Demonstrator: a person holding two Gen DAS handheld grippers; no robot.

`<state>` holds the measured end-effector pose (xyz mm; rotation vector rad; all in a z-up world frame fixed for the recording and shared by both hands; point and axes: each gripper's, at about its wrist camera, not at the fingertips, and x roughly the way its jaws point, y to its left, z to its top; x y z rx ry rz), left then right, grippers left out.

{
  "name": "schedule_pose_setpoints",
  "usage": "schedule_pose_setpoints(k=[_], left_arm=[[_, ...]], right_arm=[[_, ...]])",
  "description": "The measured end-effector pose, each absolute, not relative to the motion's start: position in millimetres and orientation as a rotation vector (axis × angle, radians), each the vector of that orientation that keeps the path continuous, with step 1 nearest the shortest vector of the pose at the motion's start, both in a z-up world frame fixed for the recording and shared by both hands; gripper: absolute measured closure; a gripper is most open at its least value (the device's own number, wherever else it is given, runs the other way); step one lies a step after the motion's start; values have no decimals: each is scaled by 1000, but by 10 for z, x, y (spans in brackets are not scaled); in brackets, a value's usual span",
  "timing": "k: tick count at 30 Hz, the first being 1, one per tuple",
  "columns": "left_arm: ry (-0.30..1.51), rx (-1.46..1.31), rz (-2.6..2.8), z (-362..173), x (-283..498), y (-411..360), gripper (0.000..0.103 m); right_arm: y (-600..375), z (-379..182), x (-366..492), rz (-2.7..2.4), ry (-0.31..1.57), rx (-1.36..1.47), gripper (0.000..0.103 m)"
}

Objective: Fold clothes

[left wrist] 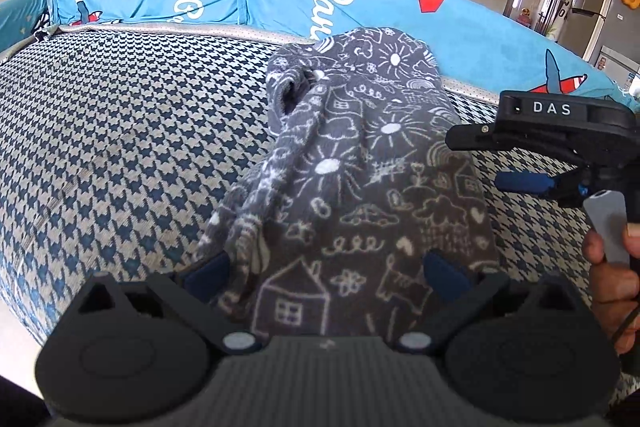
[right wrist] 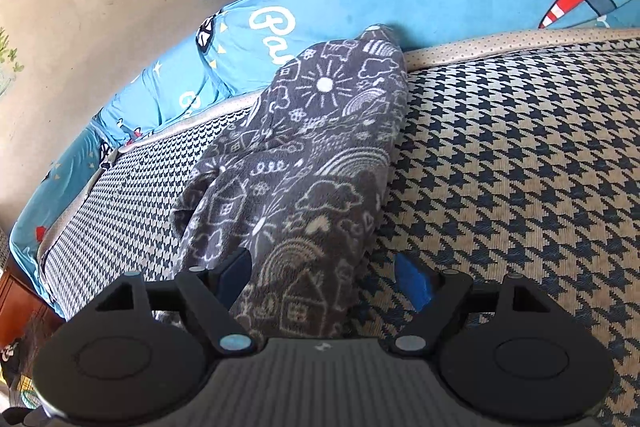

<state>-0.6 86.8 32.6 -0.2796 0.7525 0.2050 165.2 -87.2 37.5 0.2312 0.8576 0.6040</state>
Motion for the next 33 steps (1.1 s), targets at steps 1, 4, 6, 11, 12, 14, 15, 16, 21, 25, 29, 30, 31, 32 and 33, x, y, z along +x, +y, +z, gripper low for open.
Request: schedule_pose_setpoints(k=[1, 4, 6, 11, 12, 14, 15, 16, 21, 25, 29, 30, 31, 32, 33], left_arm=[[752, -276, 194, 342, 41, 859, 0], [739, -245, 159, 414, 181, 836, 0], [729, -211, 134, 470, 285, 831, 0], [719, -166, 83, 540, 538, 871, 0], [717, -169, 79, 535, 580, 892, 0], [716, -174, 77, 515, 664, 921, 0], [715, -177, 77, 503, 706, 933, 0], [717, -186, 74, 491, 745, 949, 0], [744, -259, 56, 424, 931, 1031, 0], [778, -298, 60, 370, 1035, 1071, 0], [799, -295, 73, 339, 1066, 1090, 0], [801, -297, 82, 333, 1068, 1102, 0], [803, -306, 87, 327, 1071, 1118, 0], [803, -320, 89, 325, 1075, 1134, 0], [803, -334, 91, 326, 1077, 1146, 0]], right_arm=[[-887, 366, 1685, 594, 860, 243, 24], [-921, 367, 1762, 576, 856, 269, 24], [-944, 372, 1814, 565, 850, 289, 24], [-994, 364, 1941, 551, 849, 340, 23], [-998, 362, 1968, 550, 848, 349, 23], [-997, 353, 2031, 550, 839, 364, 23], [-991, 349, 2065, 548, 836, 369, 23], [-983, 346, 2100, 547, 832, 374, 23], [-924, 293, 2313, 541, 827, 396, 23], [-901, 238, 2495, 553, 814, 420, 23], [-890, 175, 2675, 571, 798, 446, 23], [-889, 158, 2720, 576, 794, 453, 23], [-889, 140, 2765, 582, 790, 460, 22], [-890, 121, 2809, 587, 787, 467, 22], [-893, 95, 2849, 591, 789, 476, 22]])
